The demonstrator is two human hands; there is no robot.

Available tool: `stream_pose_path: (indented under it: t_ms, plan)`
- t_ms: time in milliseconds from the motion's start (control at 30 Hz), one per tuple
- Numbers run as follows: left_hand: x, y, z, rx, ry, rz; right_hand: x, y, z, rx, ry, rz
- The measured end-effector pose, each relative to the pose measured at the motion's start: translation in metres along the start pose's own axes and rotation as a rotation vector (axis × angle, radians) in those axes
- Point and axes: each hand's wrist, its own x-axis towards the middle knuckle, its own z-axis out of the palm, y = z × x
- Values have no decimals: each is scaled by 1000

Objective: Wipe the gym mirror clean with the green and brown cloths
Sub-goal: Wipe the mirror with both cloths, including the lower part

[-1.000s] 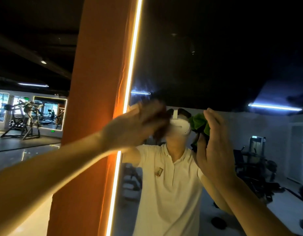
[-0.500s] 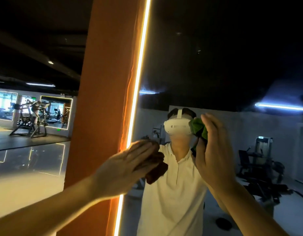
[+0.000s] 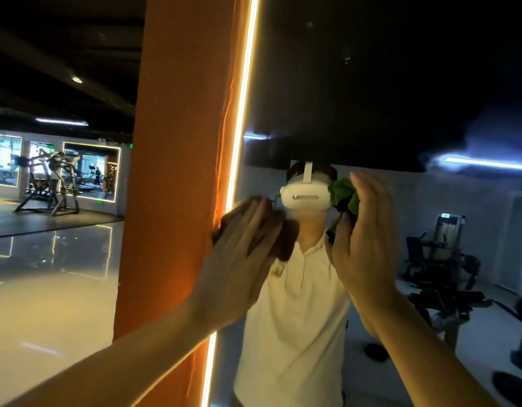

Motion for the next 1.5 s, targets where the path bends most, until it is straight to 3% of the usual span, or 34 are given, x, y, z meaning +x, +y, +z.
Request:
stream_pose_path:
  t_ms: [100, 200, 367, 467, 633, 733, 833, 900, 1000, 1033, 1100, 1167, 1300, 1400, 1467, 1500]
  plan:
    - [-55, 4, -5, 87, -147, 117, -7, -2, 2, 27, -11, -8]
    - [-26, -19, -11, 114, -187, 222, -15, 1, 2, 69, -67, -37]
    - [122, -36, -28, 68, 119, -24, -18, 7, -5, 133, -144, 10]
    - [136, -18, -14, 69, 184, -48, -19, 4, -12, 208, -114, 61]
    - [-3, 27, 21, 68, -10, 138, -35, -1, -19, 205, -100, 67]
    - [-99, 40, 25, 130, -236, 403, -52, 1, -23, 149, -154, 10]
    - [-72, 31, 10, 195, -456, 629, -60, 5, -29, 101, -238, -30]
    - [-13, 22, 2, 89, -362, 483, -62, 7, -31, 113, -269, 7]
    - [86, -7, -9, 163, 8, 190, -63, 0, -32, 177, -239, 37]
    - [108, -14, -12, 87, 88, 130, -65, -2, -31, 199, -218, 46]
    - [131, -14, -10, -17, 187, -9, -67, -6, -28, 237, -183, 87]
    - [111, 1, -4, -51, 178, -15, -69, -8, -24, 272, -149, 161]
    - [-3, 23, 14, -40, -40, 198, -66, -14, -21, 334, -98, 249]
    - [-75, 23, 12, 140, -279, 501, -66, -13, -26, 316, -115, 219]
    - [-73, 9, 12, 262, -335, 644, -65, -11, -32, 310, -159, 203]
    - [-56, 3, 11, 304, -324, 631, -64, -10, -35, 310, -179, 207]
